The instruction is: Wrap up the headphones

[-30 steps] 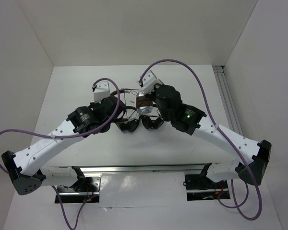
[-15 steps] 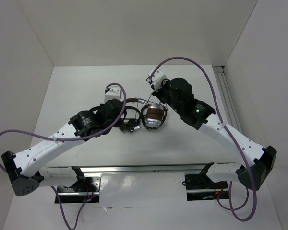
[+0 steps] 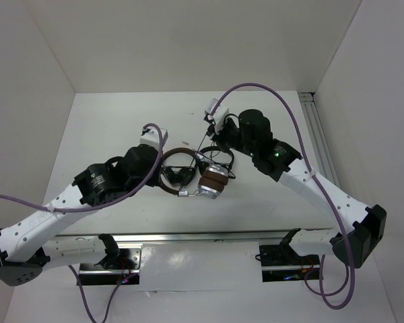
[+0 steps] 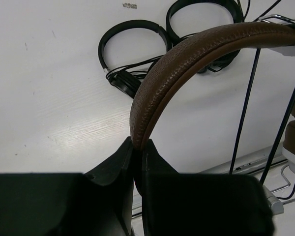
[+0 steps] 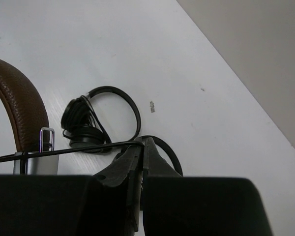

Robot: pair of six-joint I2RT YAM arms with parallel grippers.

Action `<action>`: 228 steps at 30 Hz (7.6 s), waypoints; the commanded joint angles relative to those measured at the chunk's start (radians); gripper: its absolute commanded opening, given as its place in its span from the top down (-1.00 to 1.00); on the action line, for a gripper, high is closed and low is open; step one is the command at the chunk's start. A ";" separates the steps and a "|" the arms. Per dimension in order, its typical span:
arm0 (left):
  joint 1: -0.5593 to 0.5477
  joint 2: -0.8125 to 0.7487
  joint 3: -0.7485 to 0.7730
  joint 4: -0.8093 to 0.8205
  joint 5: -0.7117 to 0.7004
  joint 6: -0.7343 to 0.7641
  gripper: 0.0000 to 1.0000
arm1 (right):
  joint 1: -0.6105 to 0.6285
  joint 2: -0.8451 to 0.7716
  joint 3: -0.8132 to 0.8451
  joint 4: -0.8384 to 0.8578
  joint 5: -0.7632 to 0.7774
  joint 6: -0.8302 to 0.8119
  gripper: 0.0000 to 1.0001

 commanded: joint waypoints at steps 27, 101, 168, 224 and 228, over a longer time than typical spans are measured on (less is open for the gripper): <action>-0.020 -0.101 0.227 -0.318 0.028 0.017 1.00 | -0.081 0.265 -0.078 0.500 -0.733 0.329 0.47; 0.168 -0.034 0.538 -0.478 -0.041 -0.153 1.00 | 0.283 0.241 -0.410 0.810 -0.004 0.348 -0.43; 0.728 0.219 0.129 -0.006 -0.055 -0.234 1.00 | 1.021 0.083 -0.310 0.579 0.774 0.237 1.00; -0.037 -0.271 0.016 -0.055 0.192 0.131 1.00 | 0.235 -0.017 0.046 -0.128 -0.021 0.001 0.89; -0.037 -0.261 0.016 -0.012 0.181 0.119 1.00 | 0.204 -0.008 -0.006 -0.077 -0.145 0.035 0.72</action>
